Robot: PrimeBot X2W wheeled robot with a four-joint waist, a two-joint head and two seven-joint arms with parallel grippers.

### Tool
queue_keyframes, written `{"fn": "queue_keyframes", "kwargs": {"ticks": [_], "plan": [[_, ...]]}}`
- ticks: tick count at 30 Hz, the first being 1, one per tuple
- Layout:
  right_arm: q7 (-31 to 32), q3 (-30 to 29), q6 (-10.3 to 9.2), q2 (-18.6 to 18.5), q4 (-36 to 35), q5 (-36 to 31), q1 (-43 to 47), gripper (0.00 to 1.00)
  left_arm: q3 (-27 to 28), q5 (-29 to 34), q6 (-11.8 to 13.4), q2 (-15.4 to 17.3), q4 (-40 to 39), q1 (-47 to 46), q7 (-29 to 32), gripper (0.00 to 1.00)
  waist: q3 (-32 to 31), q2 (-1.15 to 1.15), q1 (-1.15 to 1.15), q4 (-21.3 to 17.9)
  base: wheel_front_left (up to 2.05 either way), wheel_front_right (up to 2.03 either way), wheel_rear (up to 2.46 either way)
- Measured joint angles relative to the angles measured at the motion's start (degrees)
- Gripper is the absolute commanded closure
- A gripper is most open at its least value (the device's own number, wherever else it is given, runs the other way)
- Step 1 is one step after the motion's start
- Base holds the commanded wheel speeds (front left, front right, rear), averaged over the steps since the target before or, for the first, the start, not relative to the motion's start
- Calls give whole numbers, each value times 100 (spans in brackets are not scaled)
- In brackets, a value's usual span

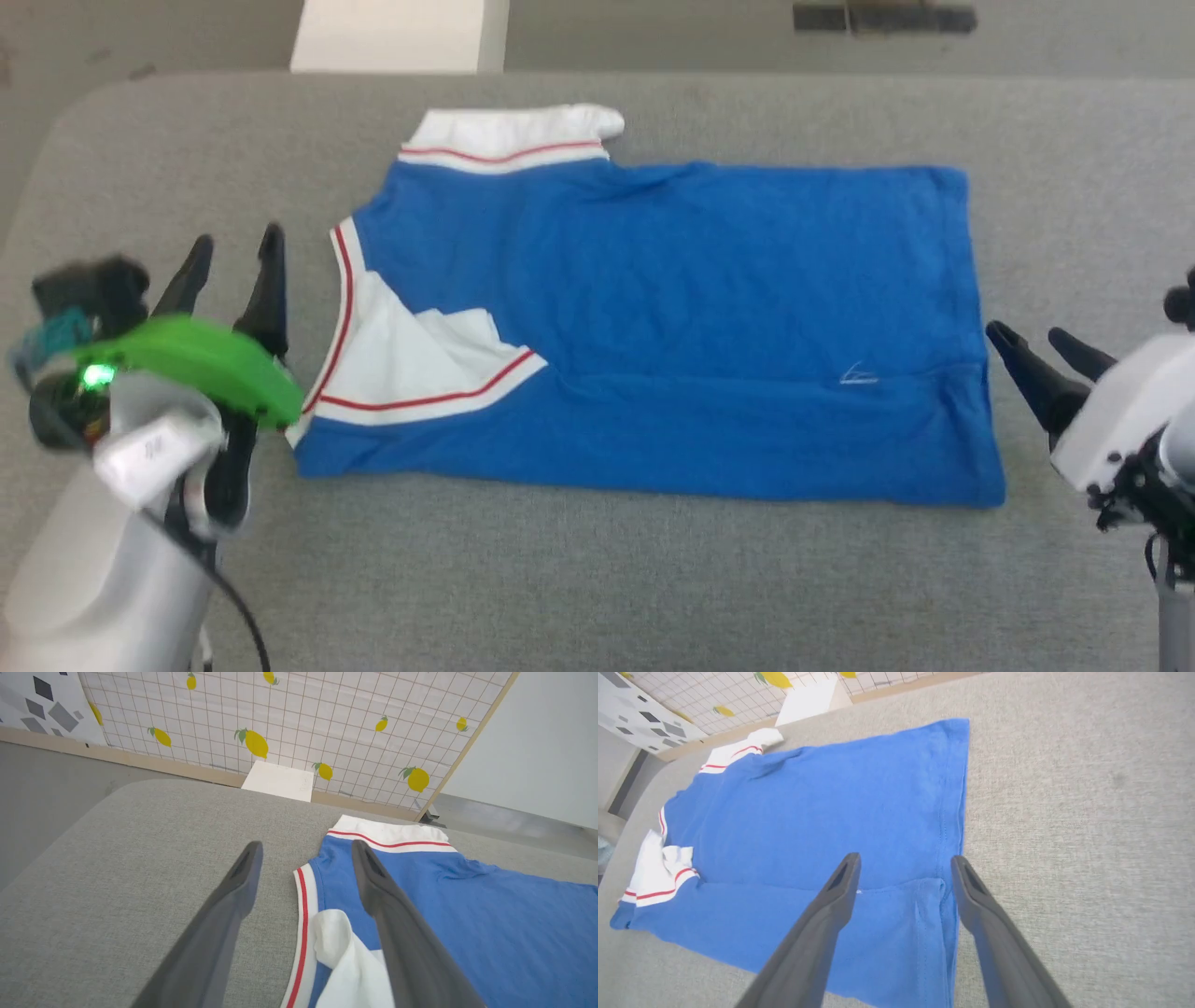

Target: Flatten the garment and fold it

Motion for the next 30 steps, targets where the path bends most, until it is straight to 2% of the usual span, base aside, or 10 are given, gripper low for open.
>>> {"fn": "queue_keyframes", "kwargs": {"ticks": [5, 10, 19, 22, 25, 30], "plan": [[-855, -36, -1, -37, -159, 0, 584, 0, 94, 246, 168, 108, -471, 900, -746, 0, -418, 0, 0, -29, 0, 0, 0], [-1497, -123, 0, 2, -202, 22, 1124, 0, 143, 368, 414, 97, -781, 1740, -937, 0, -739, 0, -1, -53, 0, 0, 0], [-1670, -162, -1, 158, -122, 110, 1631, 0, 94, 324, 611, 37, -960, 2446, -920, 0, -945, 0, -1, -42, 0, 0, 0], [-1668, -186, -1, 175, -108, 111, 1649, 0, 15, 311, 611, 69, -984, 2443, -689, 0, -922, 0, 0, -34, 0, 0, 0], [-1666, -193, -1, 181, -123, 113, 1649, 0, -136, 318, 598, 220, -969, 2341, -209, 0, -859, 0, -1, -31, 0, 0, 0], [-1607, -180, -1, 191, -156, 114, 1627, 0, -478, 218, 461, 545, -793, 1675, 1266, 0, -685, 0, 0, -32, 0, 0, 0]]}}
